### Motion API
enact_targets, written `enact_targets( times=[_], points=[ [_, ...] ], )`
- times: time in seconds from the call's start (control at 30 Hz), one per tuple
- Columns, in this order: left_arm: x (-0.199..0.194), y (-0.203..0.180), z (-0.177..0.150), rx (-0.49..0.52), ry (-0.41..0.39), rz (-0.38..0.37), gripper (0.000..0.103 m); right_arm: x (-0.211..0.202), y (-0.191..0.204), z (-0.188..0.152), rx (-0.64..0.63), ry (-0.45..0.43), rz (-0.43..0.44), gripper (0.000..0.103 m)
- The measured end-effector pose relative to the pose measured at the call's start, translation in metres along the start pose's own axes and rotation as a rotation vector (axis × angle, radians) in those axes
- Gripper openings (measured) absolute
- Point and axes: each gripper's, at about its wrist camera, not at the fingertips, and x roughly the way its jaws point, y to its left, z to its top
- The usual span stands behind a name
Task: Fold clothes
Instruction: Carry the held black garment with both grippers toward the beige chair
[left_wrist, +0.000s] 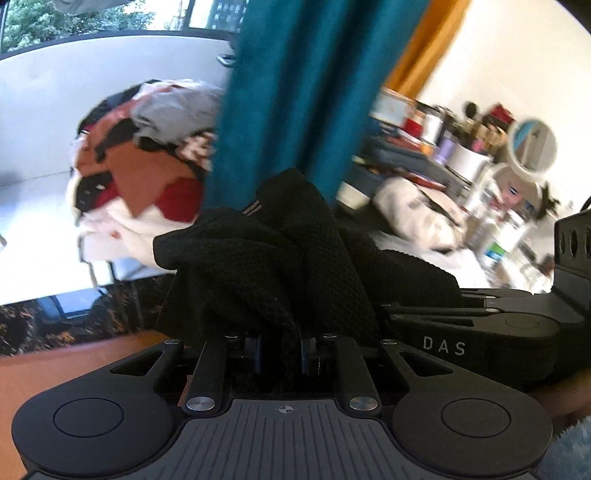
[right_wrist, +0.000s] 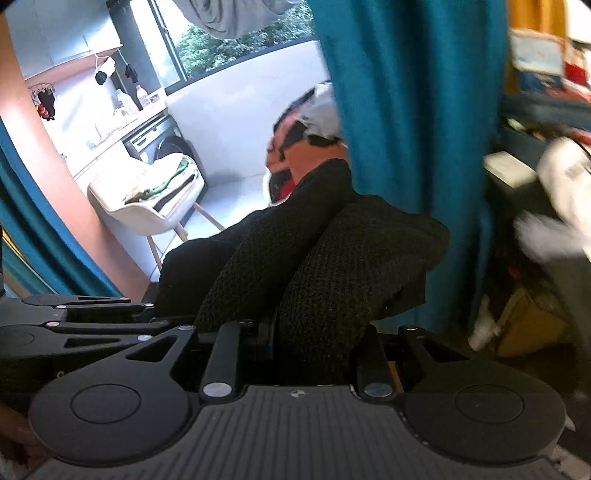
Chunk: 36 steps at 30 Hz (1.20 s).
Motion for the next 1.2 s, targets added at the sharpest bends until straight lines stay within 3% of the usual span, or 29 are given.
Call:
enact_targets(
  times=[0.23, 0.53, 0.63, 0.77, 0.97, 1.07, 1.2],
  points=[
    [0.003, 0.112, 0.036, -0.067, 0.021, 0.033, 0.015, 0.084, 0.068, 0.042, -0.02, 0.025, 0.024, 0.022],
    [0.037, 0.24, 0.081, -0.182, 0.043, 0.164, 0.015, 0.204, 0.12, 0.098, -0.088, 0.123, 0.134, 0.022],
    [0.056, 0.28, 0.118, -0.185, 0.03, 0.244, 0.015, 0.257, 0.136, 0.132, -0.129, 0.12, 0.194, 0.022],
    [0.085, 0.334, 0.185, -0.238, 0.024, 0.285, 0.015, 0.321, 0.144, 0.193, -0.126, 0.145, 0.266, 0.022],
    [0.124, 0.381, 0.277, -0.203, -0.001, 0.411, 0.015, 0.399, 0.162, 0.292, -0.2, 0.157, 0.308, 0.022],
    [0.138, 0.417, 0.301, -0.29, -0.001, 0.406, 0.015, 0.433, 0.17, 0.322, -0.243, 0.174, 0.336, 0.022],
    [0.167, 0.459, 0.322, -0.313, 0.013, 0.376, 0.015, 0.473, 0.172, 0.345, -0.248, 0.193, 0.341, 0.022]
  ],
)
